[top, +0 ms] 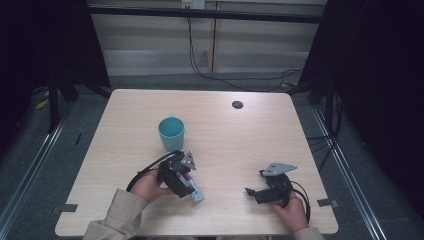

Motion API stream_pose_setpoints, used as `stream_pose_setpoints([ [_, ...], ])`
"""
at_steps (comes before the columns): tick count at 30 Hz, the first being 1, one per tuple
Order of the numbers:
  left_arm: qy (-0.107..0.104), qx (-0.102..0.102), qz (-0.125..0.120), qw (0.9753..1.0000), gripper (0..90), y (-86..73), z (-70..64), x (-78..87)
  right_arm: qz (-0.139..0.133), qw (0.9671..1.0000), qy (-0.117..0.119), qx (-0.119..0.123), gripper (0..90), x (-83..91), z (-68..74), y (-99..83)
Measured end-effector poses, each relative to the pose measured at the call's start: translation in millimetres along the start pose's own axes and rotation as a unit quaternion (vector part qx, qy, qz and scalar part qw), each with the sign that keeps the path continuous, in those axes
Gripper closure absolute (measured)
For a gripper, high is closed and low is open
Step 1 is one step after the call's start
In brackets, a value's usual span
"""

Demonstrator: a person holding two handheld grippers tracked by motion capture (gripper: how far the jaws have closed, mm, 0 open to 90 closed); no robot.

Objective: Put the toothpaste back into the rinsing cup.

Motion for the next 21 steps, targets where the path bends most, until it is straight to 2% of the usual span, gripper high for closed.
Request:
stream_pose_setpoints([
  [2, 0.000, 0.005, -0.003, 1.0000, 18.2, 0.6, 0.8, -0.4, 0.000, 1.0000, 0.000, 0.000, 12.5, 0.0, 0.0, 0.0],
  [8, 0.008, -0.010, 0.007, 0.9999, 17.0, 1.3, 0.8, -2.5, 0.000, 1.0000, 0.000, 0.000, 12.5, 0.0, 0.0, 0.0],
  [10, 0.009, -0.008, 0.002, 0.9999, 16.1, 1.4, 0.6, -3.9, 0.000, 1.0000, 0.000, 0.000, 12.5, 0.0, 0.0, 0.0],
  [13, 0.005, -0.012, 0.000, 0.9999, 15.5, 1.7, 2.1, -4.7, 0.000, 1.0000, 0.000, 0.000, 12.5, 0.0, 0.0, 0.0],
  [20, -0.004, -0.001, -0.017, 0.9999, 15.3, 1.8, 2.8, -7.6, 0.000, 1.0000, 0.000, 0.000, 12.5, 0.0, -0.1, 0.0],
  [21, -0.014, 0.004, -0.020, 0.9997, 15.5, 3.3, 2.9, -10.3, 0.000, 1.0000, 0.000, 0.000, 12.5, 0.0, 0.0, 0.0],
])
Point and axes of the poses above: each handheld gripper's, and its own axes: x roughly backward along the jaws, y roughly out of its top, z roughly to its left, the point moved 1 cm from there along -x, roughly forward along the jaws, and after that the axes turned 11 degrees about -z, right-handed, at the moved point
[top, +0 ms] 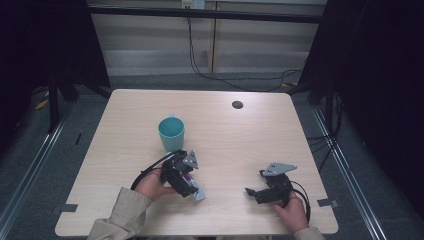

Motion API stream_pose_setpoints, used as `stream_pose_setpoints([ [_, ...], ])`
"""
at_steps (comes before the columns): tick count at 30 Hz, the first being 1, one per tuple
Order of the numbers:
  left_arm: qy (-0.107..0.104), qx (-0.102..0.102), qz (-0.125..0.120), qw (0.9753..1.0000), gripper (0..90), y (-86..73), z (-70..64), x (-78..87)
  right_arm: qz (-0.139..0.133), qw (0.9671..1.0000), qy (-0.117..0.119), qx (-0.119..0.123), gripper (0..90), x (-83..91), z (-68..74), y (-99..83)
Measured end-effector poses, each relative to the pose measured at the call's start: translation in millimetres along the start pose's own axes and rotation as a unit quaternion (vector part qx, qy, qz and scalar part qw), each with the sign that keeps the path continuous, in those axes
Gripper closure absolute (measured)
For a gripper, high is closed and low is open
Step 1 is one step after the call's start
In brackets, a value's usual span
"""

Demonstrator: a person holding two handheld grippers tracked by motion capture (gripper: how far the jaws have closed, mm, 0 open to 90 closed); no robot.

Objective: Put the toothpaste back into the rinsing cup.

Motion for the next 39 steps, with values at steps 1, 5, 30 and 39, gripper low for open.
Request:
stream_pose_setpoints([
  [1, 0.000, 0.000, 0.000, 1.0000, 15.8, 0.0, 0.0, 0.0, 0.000, 1.0000, 0.000, 0.000, 12.5, 0.0, 0.0, 0.0],
  [5, -0.018, 0.009, 0.000, 0.9998, 17.7, 1.7, 0.3, -4.6, 0.000, 1.0000, 0.000, 0.000, 12.5, 0.0, 0.0, 0.0],
  [30, -0.013, 0.007, 0.056, 0.9983, 35.9, -16.1, -2.1, -2.3, 0.000, 1.0000, 0.000, 0.000, 12.5, 0.0, 0.0, 0.0],
  [39, -0.006, 0.020, 0.062, 0.9978, 38.9, -25.4, 1.0, 4.0, 0.000, 1.0000, 0.000, 0.000, 12.5, 0.0, 0.0, 0.0],
])
Point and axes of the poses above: each handheld gripper's, and its own axes: x roughly backward along the jaws, y roughly out of its top, z roughly to its left, the point moved 1 cm from there along -x, roughly forward along the jaws, and after that the axes turned 11 degrees about -z, right-handed, at the moved point
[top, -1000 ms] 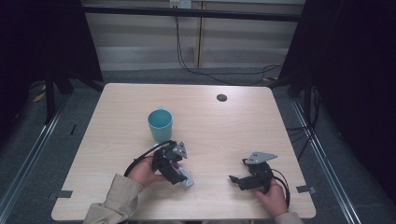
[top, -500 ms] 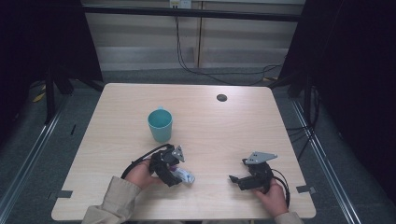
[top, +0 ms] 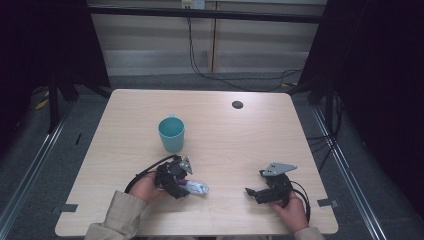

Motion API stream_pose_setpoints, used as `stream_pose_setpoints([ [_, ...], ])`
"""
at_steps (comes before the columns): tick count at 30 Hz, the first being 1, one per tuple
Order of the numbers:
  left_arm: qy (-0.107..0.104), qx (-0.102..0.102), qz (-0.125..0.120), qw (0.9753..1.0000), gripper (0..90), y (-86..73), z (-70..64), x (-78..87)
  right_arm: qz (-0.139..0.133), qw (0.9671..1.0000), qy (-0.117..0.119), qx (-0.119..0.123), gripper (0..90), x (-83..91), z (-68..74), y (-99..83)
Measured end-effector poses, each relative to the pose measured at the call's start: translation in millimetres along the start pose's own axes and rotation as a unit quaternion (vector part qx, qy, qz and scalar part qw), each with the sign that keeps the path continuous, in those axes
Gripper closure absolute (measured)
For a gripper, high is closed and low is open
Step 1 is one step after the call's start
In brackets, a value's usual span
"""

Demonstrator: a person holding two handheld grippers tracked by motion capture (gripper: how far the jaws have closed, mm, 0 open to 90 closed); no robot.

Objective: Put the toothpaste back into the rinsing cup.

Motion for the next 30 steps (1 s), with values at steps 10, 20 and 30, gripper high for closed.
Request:
stream_pose_setpoints([
  [10, 0.000, -0.003, 0.009, 1.0000, 40.1, -0.6, -1.2, 4.4, 0.001, 1.0000, -0.001, 0.000, 12.6, 0.2, 0.1, 0.0],
  [20, 0.001, -0.005, 0.020, 0.9998, 44.8, -0.3, -4.0, 6.0, 0.000, 1.0000, 0.000, 0.000, 12.5, 0.0, 0.0, 0.0],
  [30, -0.002, -0.010, 0.041, 0.9991, 54.9, -2.8, -9.8, 9.0, 0.000, 1.0000, 0.000, 0.000, 12.5, 0.0, 0.0, 0.0],
])
Point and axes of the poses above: each handheld gripper's, and its own axes: x roughly backward along the jaws, y roughly out of its top, z roughly to its left, the point moved 1 cm from there along -x, roughly forward along the jaws, and after that the axes turned 11 degrees about -z, right-handed, at the moved point
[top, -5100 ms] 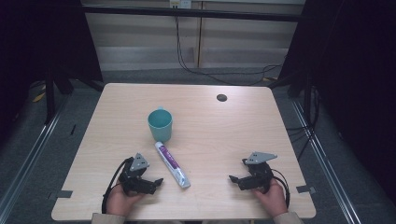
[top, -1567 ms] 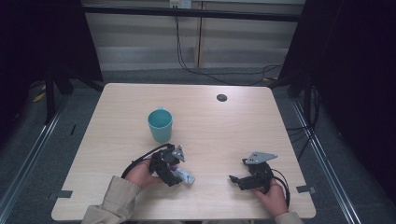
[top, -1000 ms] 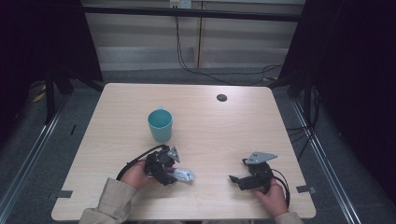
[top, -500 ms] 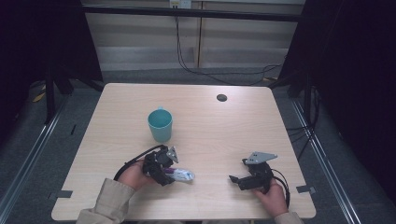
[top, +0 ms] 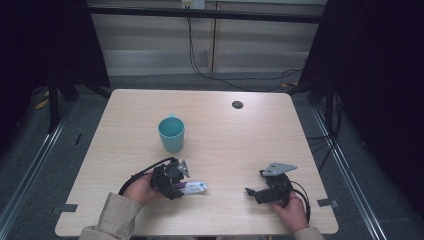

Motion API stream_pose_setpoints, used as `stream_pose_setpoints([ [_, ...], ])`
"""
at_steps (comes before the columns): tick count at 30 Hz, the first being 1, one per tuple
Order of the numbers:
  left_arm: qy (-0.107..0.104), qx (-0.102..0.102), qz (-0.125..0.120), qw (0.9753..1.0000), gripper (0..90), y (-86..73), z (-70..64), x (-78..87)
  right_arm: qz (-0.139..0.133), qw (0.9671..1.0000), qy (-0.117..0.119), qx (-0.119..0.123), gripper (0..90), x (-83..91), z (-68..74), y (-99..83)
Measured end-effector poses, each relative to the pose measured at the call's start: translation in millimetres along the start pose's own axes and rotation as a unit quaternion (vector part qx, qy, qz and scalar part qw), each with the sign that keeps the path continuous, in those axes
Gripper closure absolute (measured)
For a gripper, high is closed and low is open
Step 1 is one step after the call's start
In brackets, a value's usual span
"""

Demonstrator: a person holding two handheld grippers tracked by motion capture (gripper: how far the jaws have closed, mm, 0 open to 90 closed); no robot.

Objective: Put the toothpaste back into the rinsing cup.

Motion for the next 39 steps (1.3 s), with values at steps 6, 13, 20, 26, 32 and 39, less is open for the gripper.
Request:
stream_pose_setpoints([
  [6, -0.002, 0.010, -0.004, 0.9999, 60.5, -0.1, -0.3, 0.4, 0.000, 1.0000, 0.000, 0.000, 12.5, 0.0, 0.0, 0.0],
  [13, 0.007, 0.041, -0.011, 0.9991, 61.3, -0.8, 4.8, 0.7, 0.000, 1.0000, 0.000, 0.000, 12.5, 0.0, 0.0, 0.0],
  [20, 0.008, 0.032, -0.003, 0.9994, 59.4, 1.6, 4.2, -0.6, 0.001, 1.0000, -0.001, 0.000, 12.5, 0.1, 0.1, 0.0],
  [26, 0.009, 0.023, 0.007, 0.9997, 56.8, 4.8, 3.4, -2.9, 0.000, 1.0000, 0.000, 0.000, 12.5, 0.0, 0.0, 0.0],
  [32, 0.013, 0.002, 0.020, 0.9997, 57.6, 8.9, 2.5, -3.5, 0.000, 1.0000, -0.001, 0.000, 12.5, 0.1, 0.1, 0.0],
  [39, 0.011, 0.006, 0.035, 0.9993, 59.3, 12.4, 2.9, -4.5, 0.000, 1.0000, 0.000, 0.000, 12.5, 0.0, 0.0, 0.0],
])
Point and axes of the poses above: each handheld gripper's, and its own axes: x roughly backward along the jaws, y roughly out of its top, z roughly to its left, the point moved 1 cm from there along -x, roughly forward along the jaws, and after that the axes turned 11 degrees about -z, right-handed, at the moved point
